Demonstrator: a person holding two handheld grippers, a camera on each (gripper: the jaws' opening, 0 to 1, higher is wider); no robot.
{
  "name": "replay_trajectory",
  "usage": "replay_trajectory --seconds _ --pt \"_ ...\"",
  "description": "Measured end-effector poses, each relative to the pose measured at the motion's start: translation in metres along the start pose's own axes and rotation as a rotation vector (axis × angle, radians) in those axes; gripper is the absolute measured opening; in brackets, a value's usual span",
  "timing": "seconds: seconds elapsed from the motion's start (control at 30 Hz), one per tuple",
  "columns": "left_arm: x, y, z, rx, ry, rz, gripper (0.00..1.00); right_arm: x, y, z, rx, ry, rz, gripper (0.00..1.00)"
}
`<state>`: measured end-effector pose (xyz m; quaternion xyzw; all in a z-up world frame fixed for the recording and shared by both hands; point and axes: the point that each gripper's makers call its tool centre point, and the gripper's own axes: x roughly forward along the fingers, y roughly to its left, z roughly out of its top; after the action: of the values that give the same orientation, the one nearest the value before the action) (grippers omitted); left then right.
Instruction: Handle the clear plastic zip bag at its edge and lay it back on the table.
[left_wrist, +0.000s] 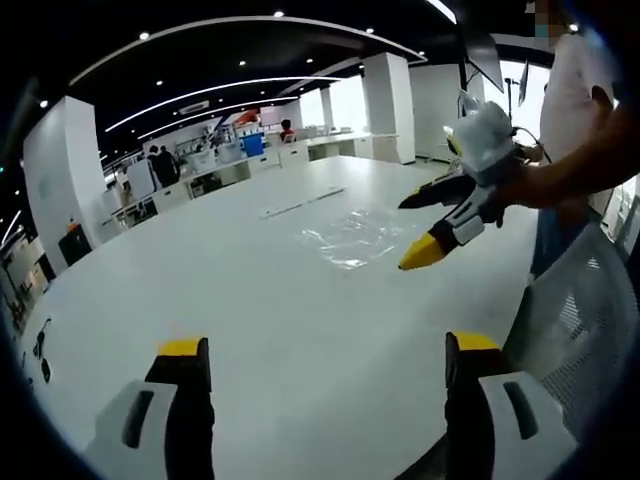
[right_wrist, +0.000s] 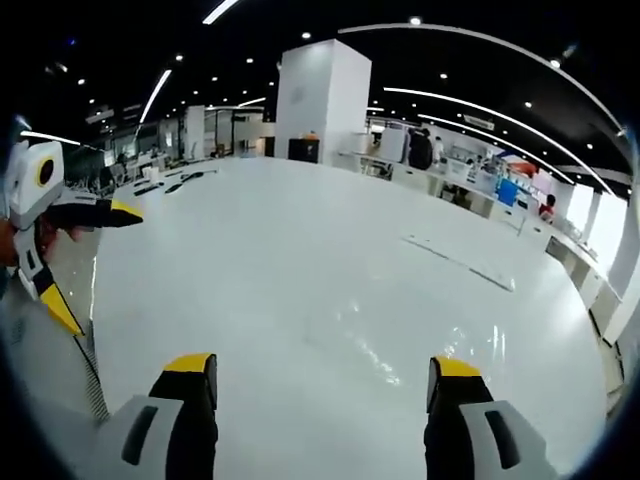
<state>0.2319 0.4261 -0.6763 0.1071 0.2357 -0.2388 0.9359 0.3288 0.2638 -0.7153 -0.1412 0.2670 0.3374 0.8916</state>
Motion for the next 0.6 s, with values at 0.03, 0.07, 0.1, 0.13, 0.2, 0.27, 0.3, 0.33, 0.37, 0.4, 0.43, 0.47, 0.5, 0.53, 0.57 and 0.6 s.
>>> replay_trajectory --seconds 0.03,0.07,0.1,0.13,0.2,0.27,0.3,0.33,0.37,0.4,0.43,0.47,0.5,0.53,0.57,0.6 --pt "0.000 0.000 0.000 -0.001 0.000 0.000 0.96 0.001 -0.001 -0.001 0.006 0.004 0.000 0.86" --pt "-0.001 0.000 0.001 -0.002 -0.002 0.001 0.96 0.003 -0.001 -0.001 0.014 0.005 0.001 0.86" --pt "-0.001 0.000 0.001 -0.001 -0.003 0.001 0.96 0.004 -0.001 0.000 0.019 0.004 0.000 0.86" --pt "-0.001 -0.001 0.001 0.000 -0.003 0.001 0.96 0.006 -0.001 0.001 0.025 0.006 0.001 0.86" --pt "-0.001 -0.001 0.001 0.002 0.000 0.000 0.96 0.009 -0.001 0.000 0.028 0.010 0.000 0.86" --pt "-0.002 -0.002 0.001 0.002 0.000 -0.001 0.96 0.013 -0.003 -0.003 0.032 0.019 0.002 0.85" --pt "-0.002 -0.002 0.001 0.003 0.000 -0.001 0.96 0.016 -0.004 -0.004 0.036 0.022 0.002 0.84" --pt "-0.002 -0.002 0.001 0.003 0.000 -0.001 0.96 0.017 -0.004 -0.006 0.039 0.027 0.001 0.84" --pt "-0.002 -0.003 0.001 0.003 0.000 -0.001 0.96 0.016 -0.002 -0.006 0.039 0.034 0.001 0.84" --pt "-0.002 -0.003 0.000 0.002 0.001 -0.002 0.96 0.016 -0.002 -0.006 0.039 0.036 0.001 0.83" --pt "-0.003 -0.003 0.000 0.001 0.001 -0.001 0.96 0.015 -0.002 -0.007 0.039 0.036 0.002 0.83" --pt "-0.003 -0.003 0.000 0.000 0.001 0.000 0.96 0.016 -0.001 -0.007 0.037 0.038 0.004 0.83" --pt "-0.003 -0.003 -0.001 -0.003 0.002 0.000 0.96 0.018 0.000 -0.008 0.032 0.041 0.006 0.82" --pt "-0.003 -0.003 -0.001 -0.004 0.003 0.000 0.96 0.020 0.000 -0.009 0.027 0.046 0.007 0.82" --pt "-0.003 -0.004 -0.001 -0.005 0.003 0.000 0.96 0.021 0.000 -0.009 0.026 0.050 0.008 0.82" --pt "-0.003 -0.004 -0.002 -0.005 0.004 -0.002 0.96 0.022 0.000 -0.009 0.024 0.052 0.009 0.82"
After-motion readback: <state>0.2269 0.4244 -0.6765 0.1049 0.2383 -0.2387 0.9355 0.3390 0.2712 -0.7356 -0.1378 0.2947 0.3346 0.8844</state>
